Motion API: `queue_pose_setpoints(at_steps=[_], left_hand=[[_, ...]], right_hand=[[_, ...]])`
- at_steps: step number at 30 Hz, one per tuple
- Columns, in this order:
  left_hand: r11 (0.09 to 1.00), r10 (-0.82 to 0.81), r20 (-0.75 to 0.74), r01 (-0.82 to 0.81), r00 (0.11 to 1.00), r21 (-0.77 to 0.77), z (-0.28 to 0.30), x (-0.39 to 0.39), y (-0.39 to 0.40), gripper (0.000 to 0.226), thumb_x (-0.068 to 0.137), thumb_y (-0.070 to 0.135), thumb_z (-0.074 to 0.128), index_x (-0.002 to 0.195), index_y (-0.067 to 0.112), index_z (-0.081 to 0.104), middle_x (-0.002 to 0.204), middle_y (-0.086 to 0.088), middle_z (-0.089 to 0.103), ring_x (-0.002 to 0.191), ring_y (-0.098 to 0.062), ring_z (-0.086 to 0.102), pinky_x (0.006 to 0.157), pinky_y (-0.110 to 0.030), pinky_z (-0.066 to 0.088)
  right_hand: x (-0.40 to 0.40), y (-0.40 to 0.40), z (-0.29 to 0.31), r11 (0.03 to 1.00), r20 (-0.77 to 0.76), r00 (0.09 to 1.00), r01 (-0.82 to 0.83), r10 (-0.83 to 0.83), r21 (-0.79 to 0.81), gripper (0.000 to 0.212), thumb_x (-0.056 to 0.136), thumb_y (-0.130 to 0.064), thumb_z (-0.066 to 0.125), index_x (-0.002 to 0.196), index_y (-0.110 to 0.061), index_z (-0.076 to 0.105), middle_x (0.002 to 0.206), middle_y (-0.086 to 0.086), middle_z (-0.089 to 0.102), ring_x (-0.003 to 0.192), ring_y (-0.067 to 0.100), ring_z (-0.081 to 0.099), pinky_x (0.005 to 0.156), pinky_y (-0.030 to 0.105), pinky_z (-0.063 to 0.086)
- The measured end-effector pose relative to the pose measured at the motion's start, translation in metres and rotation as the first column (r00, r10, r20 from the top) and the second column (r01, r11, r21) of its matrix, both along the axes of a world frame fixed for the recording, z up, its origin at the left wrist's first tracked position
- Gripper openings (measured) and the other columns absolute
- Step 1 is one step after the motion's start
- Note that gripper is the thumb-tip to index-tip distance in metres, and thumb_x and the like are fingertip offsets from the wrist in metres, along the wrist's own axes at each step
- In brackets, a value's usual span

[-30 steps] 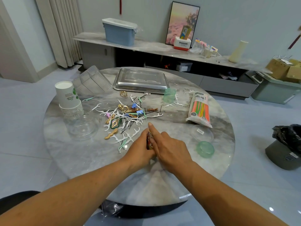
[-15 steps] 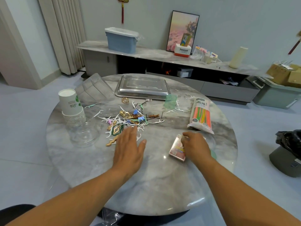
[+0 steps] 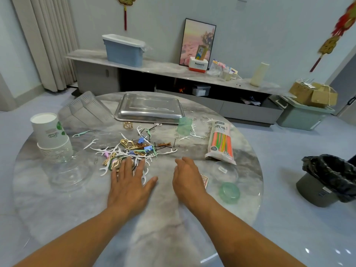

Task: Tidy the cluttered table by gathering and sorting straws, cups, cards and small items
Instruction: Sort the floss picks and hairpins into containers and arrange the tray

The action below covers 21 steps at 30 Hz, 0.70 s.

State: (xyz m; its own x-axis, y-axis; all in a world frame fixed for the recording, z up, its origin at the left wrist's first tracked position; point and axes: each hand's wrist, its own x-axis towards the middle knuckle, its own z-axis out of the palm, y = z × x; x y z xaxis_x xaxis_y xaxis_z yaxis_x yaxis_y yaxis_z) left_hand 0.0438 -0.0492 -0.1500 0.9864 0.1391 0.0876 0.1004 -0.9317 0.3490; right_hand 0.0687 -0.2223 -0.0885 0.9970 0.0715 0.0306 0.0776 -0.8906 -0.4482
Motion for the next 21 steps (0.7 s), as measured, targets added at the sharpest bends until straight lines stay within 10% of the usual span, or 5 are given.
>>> queue_pose_setpoints(at_steps=[9, 13, 21], left_hand=[[0.999, 0.006, 0.102, -0.010, 0.995, 0.038, -0.006, 0.061, 0.001, 0.079, 0.093, 0.077, 0.011, 0.161, 0.040, 0.001, 0.170, -0.005, -0.008, 0.154, -0.020, -0.018, 0.122, -0.047, -0.015], [0.995, 0.064, 0.111, -0.072, 0.992, 0.067, -0.006, 0.083, 0.000, 0.075, 0.094, 0.075, 0.010, 0.160, 0.038, 0.005, 0.170, -0.006, -0.002, 0.155, -0.023, -0.015, 0.122, -0.052, -0.013], [0.983, 0.165, 0.278, -0.180, 0.946, 0.031, 0.007, 0.102, 0.023, 0.076, 0.096, 0.075, 0.015, 0.158, 0.033, 0.024, 0.168, -0.012, 0.015, 0.156, -0.025, 0.000, 0.125, -0.047, -0.008]], right_hand=[[0.072, 0.001, 0.001, 0.996, -0.119, 0.993, -0.002, 0.013, 0.094, 0.055, 0.107, -0.021, 0.039, 0.157, -0.004, 0.024, 0.165, 0.018, 0.019, 0.154, 0.030, 0.014, 0.125, 0.035, 0.014], [0.111, -0.005, -0.002, 0.994, -0.011, 0.996, 0.093, -0.093, 0.064, 0.042, 0.100, -0.009, 0.047, 0.141, -0.002, 0.044, 0.150, 0.016, 0.038, 0.141, 0.033, 0.035, 0.117, 0.037, 0.031], [0.160, 0.002, -0.022, 0.930, -0.025, 0.939, 0.343, -0.342, 0.136, 0.063, 0.105, -0.045, 0.039, 0.152, -0.004, 0.034, 0.153, 0.017, 0.039, 0.143, 0.033, 0.034, 0.120, 0.046, 0.027]])
